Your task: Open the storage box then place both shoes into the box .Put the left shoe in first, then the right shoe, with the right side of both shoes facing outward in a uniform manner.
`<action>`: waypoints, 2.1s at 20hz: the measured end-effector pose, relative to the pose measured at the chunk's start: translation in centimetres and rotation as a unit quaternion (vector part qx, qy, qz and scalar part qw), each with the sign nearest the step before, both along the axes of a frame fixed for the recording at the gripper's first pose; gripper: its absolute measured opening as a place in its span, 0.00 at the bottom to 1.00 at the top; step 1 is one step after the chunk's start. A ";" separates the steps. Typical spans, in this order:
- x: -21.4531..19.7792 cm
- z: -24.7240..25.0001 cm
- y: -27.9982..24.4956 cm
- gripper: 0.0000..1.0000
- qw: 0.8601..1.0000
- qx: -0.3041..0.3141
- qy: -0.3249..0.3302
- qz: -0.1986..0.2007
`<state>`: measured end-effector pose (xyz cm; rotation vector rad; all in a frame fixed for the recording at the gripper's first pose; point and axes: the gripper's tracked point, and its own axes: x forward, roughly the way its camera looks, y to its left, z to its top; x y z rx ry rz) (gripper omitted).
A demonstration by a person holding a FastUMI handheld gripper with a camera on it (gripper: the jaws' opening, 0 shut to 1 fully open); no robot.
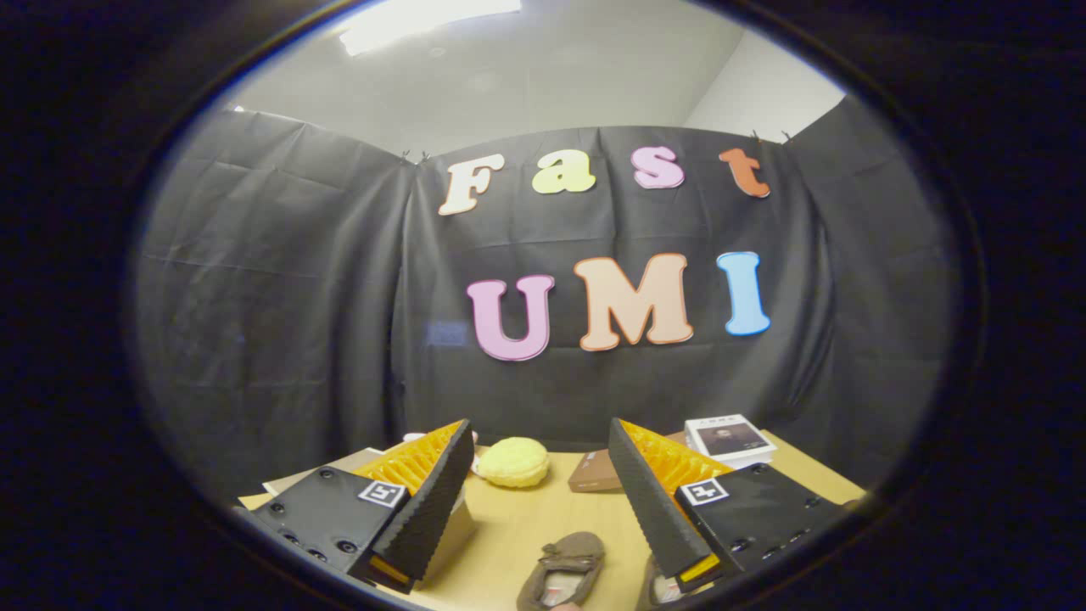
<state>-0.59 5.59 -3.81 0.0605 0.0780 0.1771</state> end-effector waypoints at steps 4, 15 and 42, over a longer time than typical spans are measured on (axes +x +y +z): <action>-0.5 -2.7 3.4 0.99 0.997 0.047 0.039 0.046; -2.9 -13.0 9.5 0.99 0.905 0.326 0.249 0.116; -4.6 -18.5 15.0 0.86 0.657 0.617 0.407 0.151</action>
